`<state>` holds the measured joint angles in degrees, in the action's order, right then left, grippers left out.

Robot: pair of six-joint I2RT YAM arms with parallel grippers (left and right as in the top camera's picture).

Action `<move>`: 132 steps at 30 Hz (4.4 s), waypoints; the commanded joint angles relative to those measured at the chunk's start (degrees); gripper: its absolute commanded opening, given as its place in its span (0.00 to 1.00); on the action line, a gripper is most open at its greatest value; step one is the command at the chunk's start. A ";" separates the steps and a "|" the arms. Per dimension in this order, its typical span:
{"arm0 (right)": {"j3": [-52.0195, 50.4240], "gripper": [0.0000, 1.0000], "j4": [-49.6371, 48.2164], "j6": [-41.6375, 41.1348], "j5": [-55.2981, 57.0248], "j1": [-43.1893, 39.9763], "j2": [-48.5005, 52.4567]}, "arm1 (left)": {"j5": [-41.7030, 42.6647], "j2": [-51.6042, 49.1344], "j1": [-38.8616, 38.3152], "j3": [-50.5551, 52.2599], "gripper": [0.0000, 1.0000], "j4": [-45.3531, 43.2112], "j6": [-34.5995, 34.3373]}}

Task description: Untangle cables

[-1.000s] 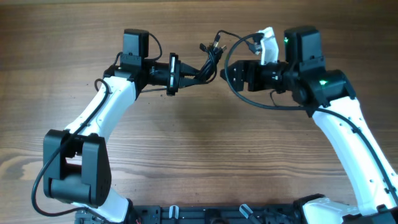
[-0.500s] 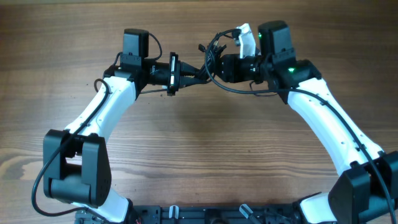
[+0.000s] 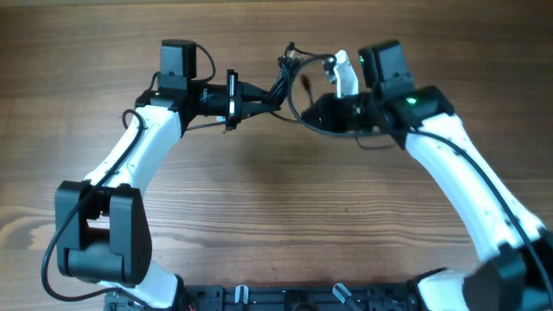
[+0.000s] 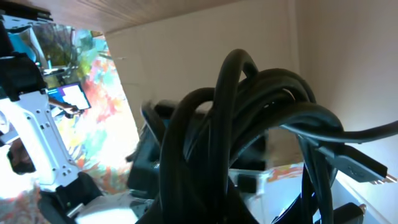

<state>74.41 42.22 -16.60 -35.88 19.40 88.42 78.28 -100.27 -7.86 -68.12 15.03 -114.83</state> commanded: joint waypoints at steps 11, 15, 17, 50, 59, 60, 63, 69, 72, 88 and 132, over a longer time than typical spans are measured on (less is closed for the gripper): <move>-6.54 0.48 -10.99 -6.75 3.80 -3.78 5.01 | 4.42 0.85 3.96 -0.90 0.04 -29.24 4.92; -5.29 0.75 -10.40 -6.86 -0.76 -13.20 -0.33 | 1.31 0.83 3.52 -0.90 0.04 -28.83 8.26; -5.29 0.76 -8.35 -5.18 -1.31 -18.27 -2.45 | -2.54 0.83 2.40 -0.90 0.04 -25.55 13.49; -5.42 0.78 -2.10 1.60 1.53 -21.99 -2.93 | -67.71 4.70 -18.82 -5.77 0.85 32.61 111.34; -5.42 0.79 -1.84 2.51 1.53 -21.99 -2.93 | -74.31 -7.15 -33.09 -4.96 0.67 30.88 138.68; -5.42 0.79 -1.84 2.95 1.55 -21.99 -2.93 | -74.31 -7.65 -33.16 -4.96 0.67 30.86 138.70; -5.42 0.80 -1.86 3.15 1.55 -21.99 -2.93 | -74.27 -9.55 -33.31 -4.96 0.69 30.38 142.49; -5.42 0.80 -1.86 3.15 3.06 -21.99 -2.93 | -70.05 -11.32 -34.47 -4.96 0.66 29.79 143.12; -5.42 0.81 -1.84 3.13 3.06 -21.99 -2.93 | -70.05 -13.40 -36.61 -4.96 0.62 29.66 143.14; -5.42 0.81 -2.80 1.38 2.73 -22.01 -2.93 | -37.13 4.66 -19.85 -11.32 0.04 24.04 115.67; -5.53 0.21 -68.91 -38.93 -20.74 2.32 11.56 | 4.33 4.59 -0.61 -11.30 0.04 -40.59 14.88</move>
<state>68.25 -27.42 -54.41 -57.19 21.41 98.59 82.81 -95.85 -8.40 -78.61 -24.56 -99.02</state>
